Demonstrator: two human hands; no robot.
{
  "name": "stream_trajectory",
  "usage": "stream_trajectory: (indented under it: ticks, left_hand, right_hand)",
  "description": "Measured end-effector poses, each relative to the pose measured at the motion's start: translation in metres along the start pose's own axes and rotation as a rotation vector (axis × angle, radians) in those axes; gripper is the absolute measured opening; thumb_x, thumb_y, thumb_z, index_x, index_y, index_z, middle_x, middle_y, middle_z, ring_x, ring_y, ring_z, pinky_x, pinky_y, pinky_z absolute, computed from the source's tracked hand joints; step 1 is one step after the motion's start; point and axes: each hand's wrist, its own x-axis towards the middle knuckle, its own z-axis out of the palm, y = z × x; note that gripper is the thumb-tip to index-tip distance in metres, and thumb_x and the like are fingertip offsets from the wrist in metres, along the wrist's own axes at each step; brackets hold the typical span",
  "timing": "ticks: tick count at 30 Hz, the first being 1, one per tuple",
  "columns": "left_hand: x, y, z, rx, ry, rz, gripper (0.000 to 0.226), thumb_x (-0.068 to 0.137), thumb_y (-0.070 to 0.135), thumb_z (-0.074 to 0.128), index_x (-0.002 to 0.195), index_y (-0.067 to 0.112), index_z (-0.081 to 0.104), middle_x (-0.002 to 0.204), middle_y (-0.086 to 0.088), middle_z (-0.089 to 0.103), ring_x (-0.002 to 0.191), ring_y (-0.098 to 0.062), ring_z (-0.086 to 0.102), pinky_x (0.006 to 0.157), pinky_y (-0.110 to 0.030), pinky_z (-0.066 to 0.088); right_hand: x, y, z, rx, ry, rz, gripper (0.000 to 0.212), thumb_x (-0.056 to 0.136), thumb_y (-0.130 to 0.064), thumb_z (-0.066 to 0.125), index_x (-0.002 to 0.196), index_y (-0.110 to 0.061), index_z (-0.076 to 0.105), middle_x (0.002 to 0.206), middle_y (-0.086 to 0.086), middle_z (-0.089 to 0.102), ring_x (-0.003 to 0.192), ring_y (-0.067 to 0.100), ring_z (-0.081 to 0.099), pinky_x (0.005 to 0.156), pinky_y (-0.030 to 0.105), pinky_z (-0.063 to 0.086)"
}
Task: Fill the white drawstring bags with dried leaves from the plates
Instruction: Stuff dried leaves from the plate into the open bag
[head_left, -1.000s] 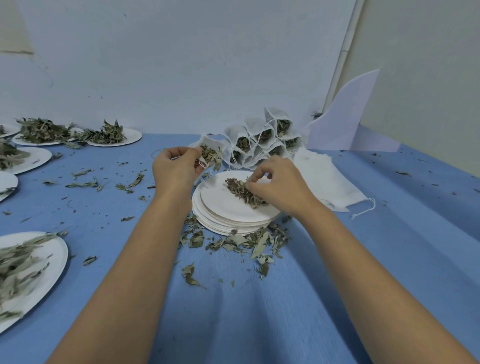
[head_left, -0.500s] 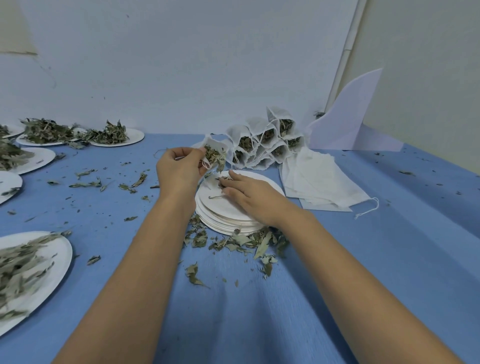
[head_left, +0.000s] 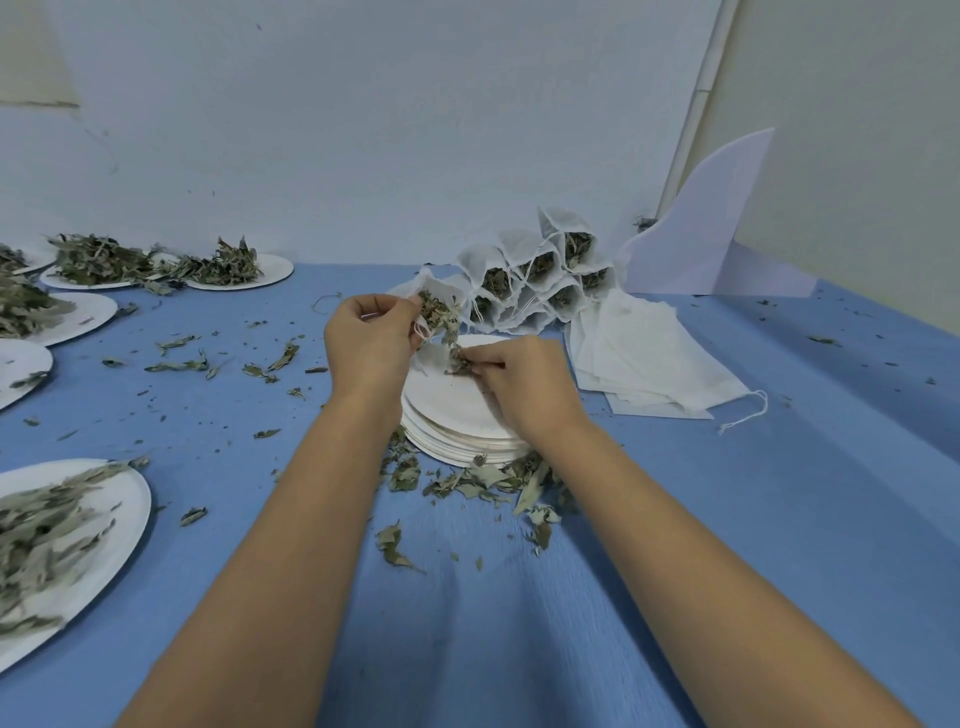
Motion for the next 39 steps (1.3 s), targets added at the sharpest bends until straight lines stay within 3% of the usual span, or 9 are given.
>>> stream_trajectory:
  ticks: [3, 9, 12, 16, 24, 27, 29, 32, 39]
  left_hand:
    - [-0.001, -0.003, 0.001, 0.054, 0.01, 0.039, 0.013, 0.087, 0.011, 0.067, 0.08, 0.015, 0.057, 0.071, 0.001, 0.058, 0.059, -0.008, 0.055, 0.065, -0.021, 0.053]
    - [-0.005, -0.004, 0.003, 0.139, -0.027, 0.094, 0.007, 0.084, 0.015, 0.072, 0.084, 0.014, 0.065, 0.076, -0.002, 0.067, 0.071, -0.013, 0.065, 0.078, -0.029, 0.056]
    - [-0.008, -0.006, 0.005, 0.212, -0.045, 0.146, 0.009, 0.083, 0.015, 0.073, 0.08, 0.018, 0.065, 0.082, -0.006, 0.069, 0.082, -0.021, 0.068, 0.08, -0.033, 0.057]
    - [-0.008, -0.007, 0.006, 0.251, -0.055, 0.176, 0.007, 0.083, 0.018, 0.073, 0.079, 0.019, 0.067, 0.08, -0.004, 0.07, 0.081, -0.019, 0.069, 0.08, -0.034, 0.058]
    - [-0.018, -0.008, 0.013, 0.285, -0.329, 0.197, 0.013, 0.083, 0.009, 0.069, 0.076, 0.02, 0.064, 0.071, 0.001, 0.066, 0.071, -0.011, 0.063, 0.081, -0.034, 0.055]
    - [-0.021, -0.01, 0.017, 0.288, -0.43, 0.204, 0.015, 0.086, 0.005, 0.063, 0.08, 0.018, 0.061, 0.066, 0.003, 0.059, 0.066, -0.008, 0.058, 0.08, -0.034, 0.055]
    - [-0.021, -0.013, 0.018, 0.292, -0.465, 0.203, 0.017, 0.087, 0.004, 0.061, 0.083, 0.02, 0.058, 0.07, 0.003, 0.057, 0.066, -0.006, 0.057, 0.077, -0.028, 0.053]
    - [-0.021, -0.016, 0.019, 0.329, -0.472, 0.239, 0.022, 0.085, 0.005, 0.063, 0.086, 0.024, 0.053, 0.073, 0.006, 0.051, 0.058, 0.0, 0.049, 0.06, -0.012, 0.044]
    - [-0.021, -0.022, 0.02, 0.371, -0.485, 0.267, 0.046, 0.067, 0.016, 0.083, 0.092, 0.03, 0.048, 0.081, 0.01, 0.048, 0.062, 0.005, 0.045, 0.06, -0.007, 0.04]
  right_hand:
    - [0.007, 0.002, -0.014, 0.268, 0.062, 0.202, 0.02, 0.087, -0.007, 0.065, 0.105, -0.013, 0.073, 0.085, -0.004, 0.073, 0.05, -0.004, 0.054, 0.05, 0.009, 0.045]
    - [0.02, -0.001, -0.052, 0.845, 0.091, 0.455, 0.019, 0.08, -0.002, 0.071, 0.096, -0.012, 0.072, 0.104, 0.011, 0.071, 0.098, 0.021, 0.067, 0.093, 0.03, 0.051]
    - [0.021, -0.005, -0.06, 0.996, -0.068, 0.44, 0.016, 0.081, 0.003, 0.069, 0.091, -0.009, 0.071, 0.093, 0.011, 0.074, 0.088, 0.022, 0.07, 0.081, 0.026, 0.057]
    - [0.018, -0.011, -0.058, 0.853, -0.17, 0.436, 0.015, 0.079, 0.005, 0.069, 0.085, -0.009, 0.072, 0.081, 0.008, 0.073, 0.069, 0.014, 0.069, 0.067, 0.02, 0.057]
    - [0.016, -0.008, -0.043, 0.335, 0.062, 0.374, 0.019, 0.081, -0.007, 0.07, 0.099, -0.012, 0.075, 0.083, 0.001, 0.069, 0.055, 0.002, 0.055, 0.051, 0.011, 0.042]
    - [0.016, -0.01, -0.042, 0.415, 0.081, 0.393, 0.014, 0.08, -0.003, 0.067, 0.09, -0.005, 0.076, 0.073, 0.005, 0.067, 0.062, 0.012, 0.056, 0.061, 0.026, 0.047]
    - [0.015, -0.014, -0.04, 0.453, 0.081, 0.383, 0.012, 0.078, 0.002, 0.061, 0.083, 0.009, 0.07, 0.062, 0.015, 0.054, 0.061, 0.019, 0.044, 0.06, 0.032, 0.037]
    - [0.013, -0.022, -0.036, 0.534, 0.051, 0.403, 0.018, 0.083, 0.002, 0.053, 0.086, 0.017, 0.062, 0.071, 0.031, 0.048, 0.069, 0.021, 0.042, 0.066, 0.033, 0.032]
    - [0.017, -0.031, -0.036, 0.781, 0.042, 0.628, 0.01, 0.086, -0.007, 0.05, 0.085, -0.007, 0.06, 0.074, 0.011, 0.052, 0.068, 0.023, 0.052, 0.06, 0.033, 0.038]
